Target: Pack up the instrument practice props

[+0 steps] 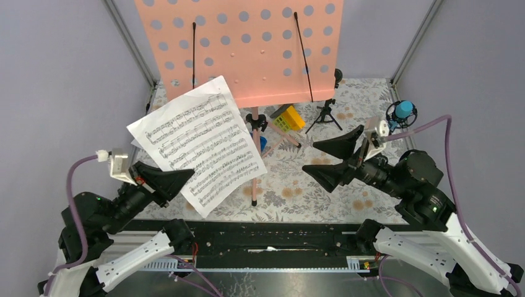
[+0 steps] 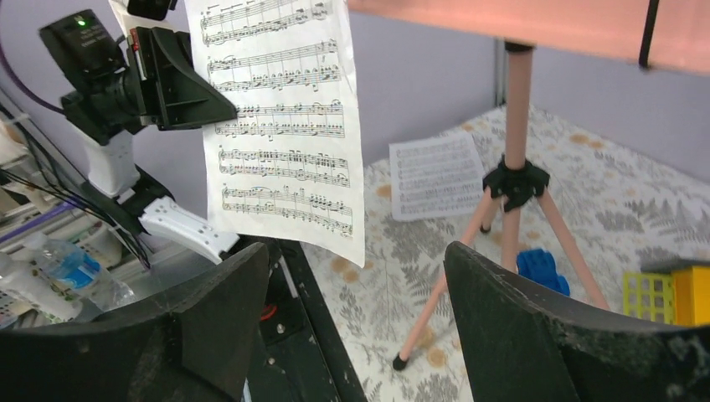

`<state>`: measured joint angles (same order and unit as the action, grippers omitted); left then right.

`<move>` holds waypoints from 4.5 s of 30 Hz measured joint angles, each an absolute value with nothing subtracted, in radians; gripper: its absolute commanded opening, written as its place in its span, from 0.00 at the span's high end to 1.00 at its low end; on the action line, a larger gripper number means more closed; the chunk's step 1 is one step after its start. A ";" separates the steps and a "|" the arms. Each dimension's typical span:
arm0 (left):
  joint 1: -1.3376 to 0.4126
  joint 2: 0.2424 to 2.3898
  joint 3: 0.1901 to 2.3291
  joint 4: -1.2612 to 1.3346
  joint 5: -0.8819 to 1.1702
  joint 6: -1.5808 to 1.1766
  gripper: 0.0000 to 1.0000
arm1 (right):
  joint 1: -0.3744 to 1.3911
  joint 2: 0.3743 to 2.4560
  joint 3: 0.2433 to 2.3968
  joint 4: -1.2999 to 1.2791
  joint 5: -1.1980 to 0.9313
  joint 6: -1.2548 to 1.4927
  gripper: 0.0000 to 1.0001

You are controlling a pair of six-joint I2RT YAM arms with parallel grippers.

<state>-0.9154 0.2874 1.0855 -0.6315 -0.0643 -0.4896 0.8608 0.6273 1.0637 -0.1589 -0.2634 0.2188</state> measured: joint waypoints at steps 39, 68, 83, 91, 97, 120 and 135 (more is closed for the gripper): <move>-0.646 0.627 0.858 -0.587 -0.764 -0.862 1.00 | 0.861 0.510 0.894 -0.312 -0.123 0.270 0.17; 0.367 1.221 0.959 -0.035 0.416 -0.863 1.00 | 0.861 0.504 0.894 -0.421 -0.088 0.274 0.16; 0.459 1.710 0.976 -0.210 0.381 -0.804 1.00 | 0.861 0.586 0.908 -0.437 -0.091 0.250 0.16; 0.559 1.710 0.987 -0.218 0.381 -0.801 1.00 | 0.861 0.606 0.908 -0.436 -0.097 0.249 0.16; 0.571 1.710 1.010 -0.232 0.386 -0.782 0.85 | 0.861 0.616 0.908 -0.436 -0.098 0.249 0.17; 0.571 1.732 1.015 -0.260 0.384 -0.754 1.00 | 0.861 0.617 0.908 -0.436 -0.099 0.250 0.16; 0.565 1.911 1.217 -0.281 0.515 -0.697 0.89 | 0.861 0.608 0.905 -0.437 -0.099 0.258 0.17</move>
